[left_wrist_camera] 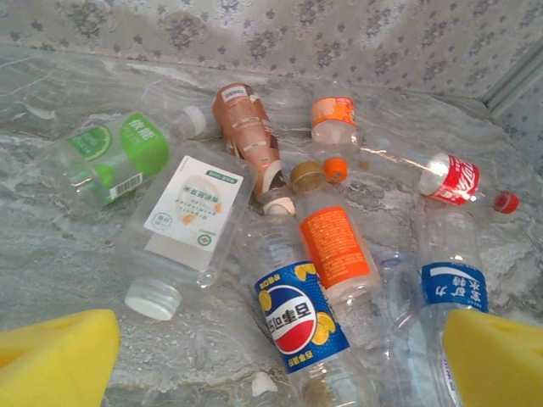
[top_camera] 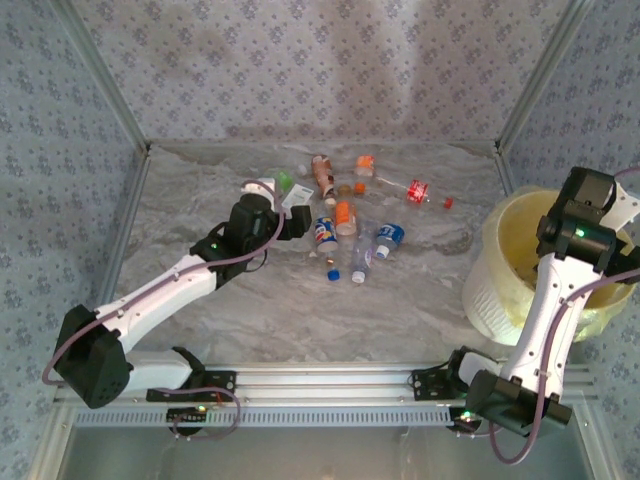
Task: Put the plastic bottles in the bin
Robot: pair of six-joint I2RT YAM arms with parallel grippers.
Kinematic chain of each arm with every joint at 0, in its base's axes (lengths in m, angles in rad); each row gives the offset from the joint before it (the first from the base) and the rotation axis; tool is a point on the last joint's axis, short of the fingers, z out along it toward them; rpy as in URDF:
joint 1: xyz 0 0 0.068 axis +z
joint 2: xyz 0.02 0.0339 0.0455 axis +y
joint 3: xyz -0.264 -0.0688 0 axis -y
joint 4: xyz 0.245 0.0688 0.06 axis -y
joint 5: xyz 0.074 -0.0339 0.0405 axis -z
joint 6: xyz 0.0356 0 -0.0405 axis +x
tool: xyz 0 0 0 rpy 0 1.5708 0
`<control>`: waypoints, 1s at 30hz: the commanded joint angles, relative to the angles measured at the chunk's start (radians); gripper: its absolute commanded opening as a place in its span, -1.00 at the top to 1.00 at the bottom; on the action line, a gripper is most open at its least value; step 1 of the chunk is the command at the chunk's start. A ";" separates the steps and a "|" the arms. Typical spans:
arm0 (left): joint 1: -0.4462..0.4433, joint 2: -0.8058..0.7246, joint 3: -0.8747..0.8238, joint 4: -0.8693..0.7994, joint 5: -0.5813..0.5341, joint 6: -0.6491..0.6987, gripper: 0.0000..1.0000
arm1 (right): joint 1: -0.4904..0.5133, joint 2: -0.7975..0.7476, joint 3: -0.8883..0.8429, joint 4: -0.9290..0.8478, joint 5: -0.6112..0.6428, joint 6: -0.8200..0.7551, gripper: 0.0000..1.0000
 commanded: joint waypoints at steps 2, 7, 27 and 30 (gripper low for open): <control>0.016 -0.001 0.025 -0.039 -0.056 -0.037 -0.96 | 0.002 -0.012 0.025 -0.037 0.034 0.029 -1.00; 0.039 0.006 0.023 -0.075 -0.080 -0.087 -0.95 | 0.071 -0.025 0.050 -0.037 -0.026 0.047 -1.00; 0.242 0.270 0.213 -0.290 0.238 0.078 -0.96 | 0.344 -0.285 -0.216 0.554 -0.908 0.171 -1.00; 0.242 0.344 0.278 -0.344 0.259 0.172 -0.96 | 0.351 -0.316 -0.249 0.625 -0.979 0.186 -1.00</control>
